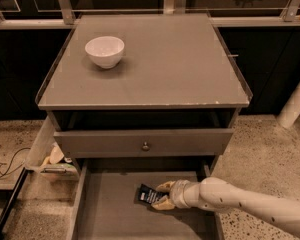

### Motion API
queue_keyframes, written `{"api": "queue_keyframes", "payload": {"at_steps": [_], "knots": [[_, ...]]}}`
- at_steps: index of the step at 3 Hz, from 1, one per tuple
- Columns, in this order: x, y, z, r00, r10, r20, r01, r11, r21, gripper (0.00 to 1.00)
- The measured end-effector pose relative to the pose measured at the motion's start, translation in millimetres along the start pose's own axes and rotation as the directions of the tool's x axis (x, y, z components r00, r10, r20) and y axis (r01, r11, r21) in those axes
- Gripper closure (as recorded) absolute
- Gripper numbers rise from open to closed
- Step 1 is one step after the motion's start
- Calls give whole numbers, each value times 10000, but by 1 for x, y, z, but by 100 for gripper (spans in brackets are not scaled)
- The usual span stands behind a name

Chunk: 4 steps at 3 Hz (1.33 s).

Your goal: Place rxbar blueberry into middle drawer

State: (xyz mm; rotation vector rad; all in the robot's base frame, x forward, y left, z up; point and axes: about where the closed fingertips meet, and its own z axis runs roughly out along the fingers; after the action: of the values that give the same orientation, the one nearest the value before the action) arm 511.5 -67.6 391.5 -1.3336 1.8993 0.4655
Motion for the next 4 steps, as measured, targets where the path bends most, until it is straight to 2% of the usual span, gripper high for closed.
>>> {"api": "queue_keyframes", "payload": {"at_steps": [1, 2, 4], "knots": [[4, 10, 3, 10000, 1, -99, -3, 9999, -163, 100], [4, 10, 3, 10000, 1, -99, -3, 9999, -163, 81], [4, 10, 3, 10000, 1, -98, -3, 9999, -164, 35]]}}
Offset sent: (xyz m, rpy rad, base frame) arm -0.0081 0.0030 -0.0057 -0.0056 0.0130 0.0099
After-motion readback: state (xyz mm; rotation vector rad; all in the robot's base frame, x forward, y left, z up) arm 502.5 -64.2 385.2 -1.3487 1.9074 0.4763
